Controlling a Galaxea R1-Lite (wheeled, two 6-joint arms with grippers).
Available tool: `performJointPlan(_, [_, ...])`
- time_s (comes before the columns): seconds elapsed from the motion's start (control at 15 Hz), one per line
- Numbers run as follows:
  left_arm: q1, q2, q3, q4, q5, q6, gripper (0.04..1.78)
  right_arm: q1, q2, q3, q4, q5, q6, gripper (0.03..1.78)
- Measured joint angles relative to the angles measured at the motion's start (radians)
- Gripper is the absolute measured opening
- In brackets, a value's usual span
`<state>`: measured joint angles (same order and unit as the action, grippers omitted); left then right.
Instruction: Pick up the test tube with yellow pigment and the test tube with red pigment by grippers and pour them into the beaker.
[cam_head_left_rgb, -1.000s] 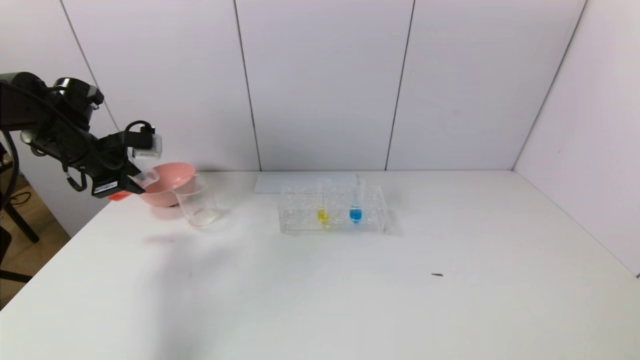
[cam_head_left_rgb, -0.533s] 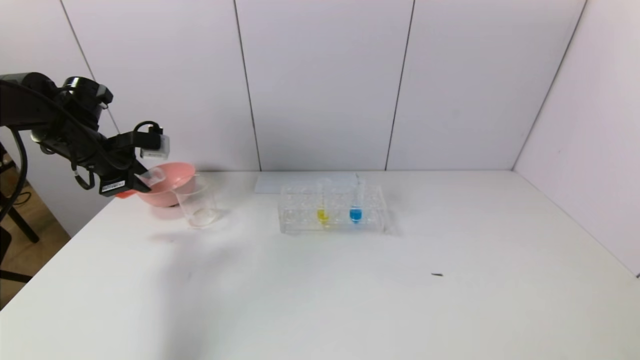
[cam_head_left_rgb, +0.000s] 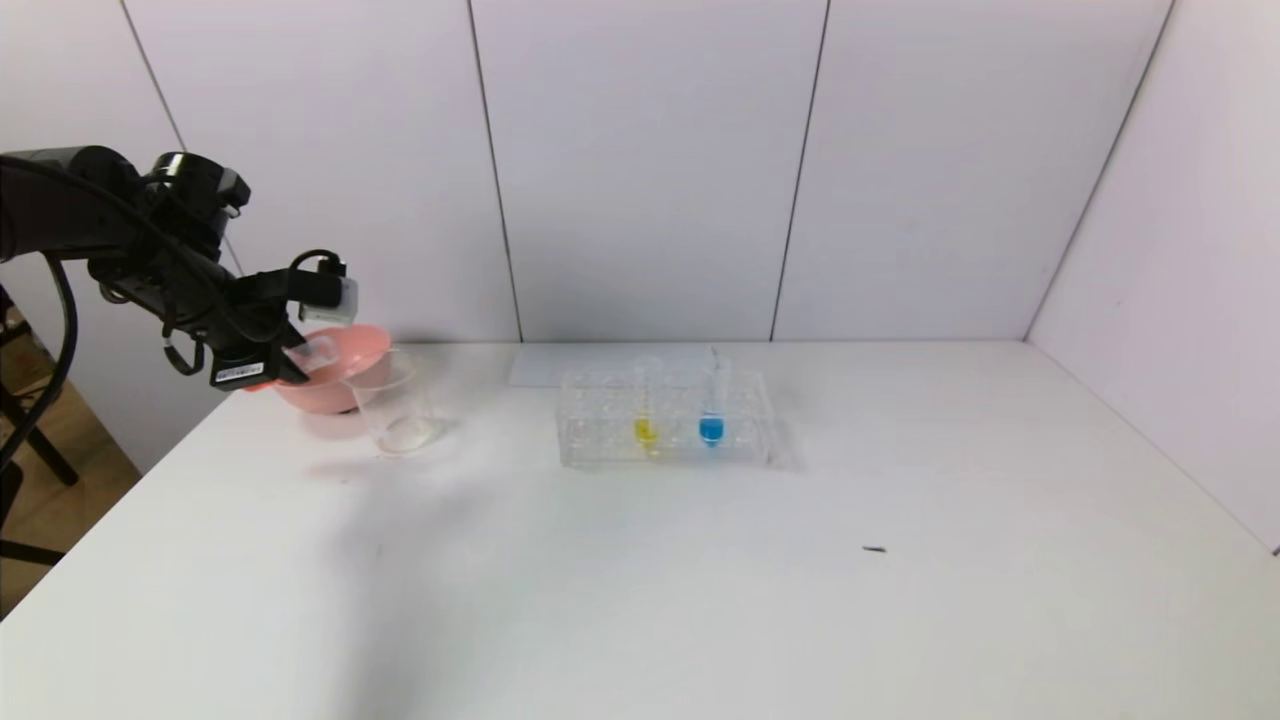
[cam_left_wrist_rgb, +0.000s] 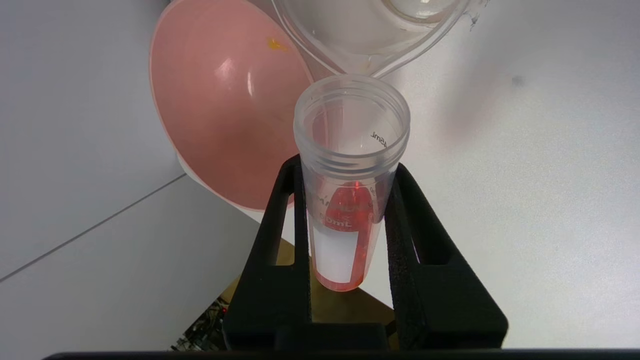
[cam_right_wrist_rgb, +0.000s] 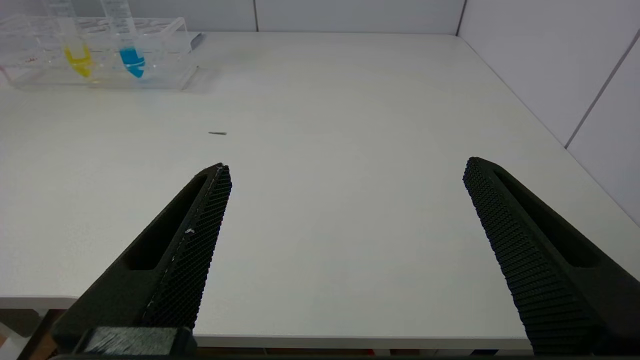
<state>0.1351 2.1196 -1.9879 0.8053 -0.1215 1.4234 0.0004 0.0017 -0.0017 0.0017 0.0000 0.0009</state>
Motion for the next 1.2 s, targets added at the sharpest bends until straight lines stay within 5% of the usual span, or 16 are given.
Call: performJointPlan(1.2, [-0.051, 0.012, 0.000, -0.040, 0.112, 0.072, 0.45, 0.000, 0.000, 0.000, 0.000, 0.000, 0.001, 1.70])
